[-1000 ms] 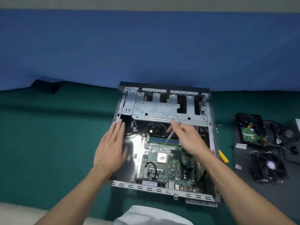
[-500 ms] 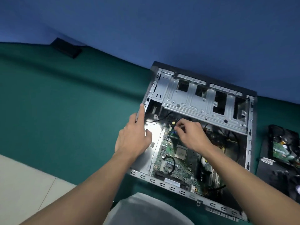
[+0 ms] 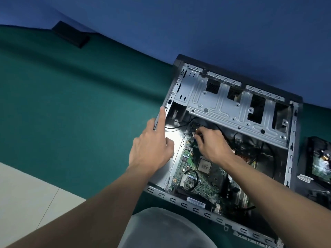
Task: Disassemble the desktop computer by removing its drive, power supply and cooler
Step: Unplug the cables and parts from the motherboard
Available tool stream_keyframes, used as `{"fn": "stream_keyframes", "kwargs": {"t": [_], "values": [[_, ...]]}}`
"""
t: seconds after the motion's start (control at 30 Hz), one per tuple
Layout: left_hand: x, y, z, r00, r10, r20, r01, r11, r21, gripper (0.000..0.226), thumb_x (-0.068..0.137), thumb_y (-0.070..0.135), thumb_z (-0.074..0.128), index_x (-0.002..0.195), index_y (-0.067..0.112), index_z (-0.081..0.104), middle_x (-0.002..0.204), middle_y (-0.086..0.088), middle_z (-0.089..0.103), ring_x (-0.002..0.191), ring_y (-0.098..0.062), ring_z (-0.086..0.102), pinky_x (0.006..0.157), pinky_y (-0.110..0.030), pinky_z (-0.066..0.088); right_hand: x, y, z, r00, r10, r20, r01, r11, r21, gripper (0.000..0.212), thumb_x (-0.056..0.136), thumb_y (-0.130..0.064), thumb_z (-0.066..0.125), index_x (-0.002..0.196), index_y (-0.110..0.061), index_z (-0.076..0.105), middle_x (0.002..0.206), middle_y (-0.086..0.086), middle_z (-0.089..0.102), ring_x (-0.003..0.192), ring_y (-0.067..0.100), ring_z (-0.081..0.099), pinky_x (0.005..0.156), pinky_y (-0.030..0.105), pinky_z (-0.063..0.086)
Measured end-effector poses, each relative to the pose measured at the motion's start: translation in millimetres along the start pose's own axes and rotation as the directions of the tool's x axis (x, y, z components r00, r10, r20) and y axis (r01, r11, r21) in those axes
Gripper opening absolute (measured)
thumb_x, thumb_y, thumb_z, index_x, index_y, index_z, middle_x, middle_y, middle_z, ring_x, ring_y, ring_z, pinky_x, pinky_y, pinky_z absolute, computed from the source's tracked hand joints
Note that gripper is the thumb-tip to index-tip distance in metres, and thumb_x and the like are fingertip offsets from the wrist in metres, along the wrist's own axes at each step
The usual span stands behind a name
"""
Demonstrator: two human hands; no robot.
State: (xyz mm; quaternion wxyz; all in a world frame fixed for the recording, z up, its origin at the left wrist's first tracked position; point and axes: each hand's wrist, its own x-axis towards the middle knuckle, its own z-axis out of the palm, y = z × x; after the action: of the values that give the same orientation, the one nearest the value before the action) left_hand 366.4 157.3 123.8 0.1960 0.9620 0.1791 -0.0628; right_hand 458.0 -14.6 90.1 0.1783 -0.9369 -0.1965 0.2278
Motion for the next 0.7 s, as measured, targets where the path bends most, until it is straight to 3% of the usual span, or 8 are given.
{"fn": "stream_keyframes", "kwargs": {"t": [0.2,0.33,0.53,0.7], "values": [[-0.5,2.3,-2.4,1.000,-0.008,0.002,0.008,1.000,0.010,0.084,0.091,0.035,0.047,0.152,0.030,-0.011,0.127,-0.007,0.045,0.072,-0.023,0.053,0.065,-0.037,0.041,5.5,-1.0,-1.5,0.999,0.001,0.053,0.003,0.998,-0.066,0.016,0.100,-0.021,0.047,0.094,-0.012,0.059,0.064,-0.005,0.052,0.050,0.008,0.051,0.045,0.019,0.034],[-1.3,2.6,-3.5,1.000,-0.015,0.008,0.015,1.000,0.004,0.084,0.091,0.034,0.047,0.153,0.029,-0.010,0.123,-0.006,0.046,0.074,-0.025,0.055,0.066,-0.038,0.043,3.8,-2.9,0.5,0.998,-0.015,0.065,0.024,0.988,-0.149,0.017,0.099,-0.018,0.047,0.087,-0.012,0.058,0.067,0.001,0.057,0.052,0.009,0.048,0.056,0.028,0.041],[-1.9,4.2,-5.4,1.000,-0.023,0.018,0.023,1.000,0.001,0.083,0.091,0.034,0.046,0.153,0.028,-0.009,0.124,-0.008,0.045,0.074,-0.025,0.051,0.066,-0.038,0.039,2.6,-4.8,1.1,0.999,-0.030,0.044,0.036,0.988,-0.152,0.021,0.099,-0.019,0.046,0.096,-0.007,0.063,0.065,0.000,0.051,0.054,0.015,0.053,0.055,0.029,0.044],[-1.5,4.4,-5.4,0.999,-0.026,0.020,0.026,1.000,-0.004,0.083,0.091,0.033,0.046,0.154,0.027,-0.008,0.128,-0.007,0.045,0.078,-0.027,0.054,0.066,-0.038,0.039,3.3,-12.3,-2.0,0.998,-0.045,0.035,0.050,0.984,-0.172,0.016,0.098,-0.013,0.047,0.086,-0.009,0.057,0.065,0.002,0.053,0.055,0.017,0.052,0.056,0.032,0.044]]}}
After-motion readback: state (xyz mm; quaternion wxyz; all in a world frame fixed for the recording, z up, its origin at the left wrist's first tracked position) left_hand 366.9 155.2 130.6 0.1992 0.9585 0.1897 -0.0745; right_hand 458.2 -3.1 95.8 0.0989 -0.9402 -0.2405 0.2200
